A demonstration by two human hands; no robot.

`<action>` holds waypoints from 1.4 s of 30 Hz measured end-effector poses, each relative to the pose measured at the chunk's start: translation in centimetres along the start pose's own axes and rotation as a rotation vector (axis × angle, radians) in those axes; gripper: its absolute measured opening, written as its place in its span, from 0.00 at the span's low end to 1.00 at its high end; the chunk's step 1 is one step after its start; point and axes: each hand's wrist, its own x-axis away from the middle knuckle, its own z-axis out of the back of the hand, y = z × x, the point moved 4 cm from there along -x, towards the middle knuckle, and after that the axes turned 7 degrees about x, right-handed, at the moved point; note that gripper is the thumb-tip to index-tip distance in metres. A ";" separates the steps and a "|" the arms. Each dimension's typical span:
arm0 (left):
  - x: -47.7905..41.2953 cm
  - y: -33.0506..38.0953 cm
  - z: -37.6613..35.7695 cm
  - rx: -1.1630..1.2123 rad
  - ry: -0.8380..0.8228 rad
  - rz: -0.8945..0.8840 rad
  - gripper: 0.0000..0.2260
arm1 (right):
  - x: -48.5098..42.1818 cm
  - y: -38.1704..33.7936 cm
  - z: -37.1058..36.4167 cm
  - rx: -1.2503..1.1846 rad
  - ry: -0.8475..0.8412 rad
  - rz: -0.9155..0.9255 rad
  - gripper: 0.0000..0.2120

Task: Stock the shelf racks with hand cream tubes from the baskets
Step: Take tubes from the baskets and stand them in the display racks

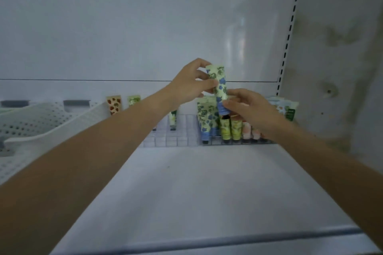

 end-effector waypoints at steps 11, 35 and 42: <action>-2.1 -4.1 -1.1 -0.298 0.172 0.038 0.03 | 1.2 9.7 -2.8 0.409 0.019 0.070 0.21; -3.3 -6.9 -2.4 -0.586 0.150 -0.077 0.09 | 2.1 8.2 -2.7 0.726 0.130 0.251 0.17; -0.6 -4.5 2.3 -0.691 0.193 -0.164 0.12 | 1.6 4.8 -1.2 0.638 0.315 0.354 0.15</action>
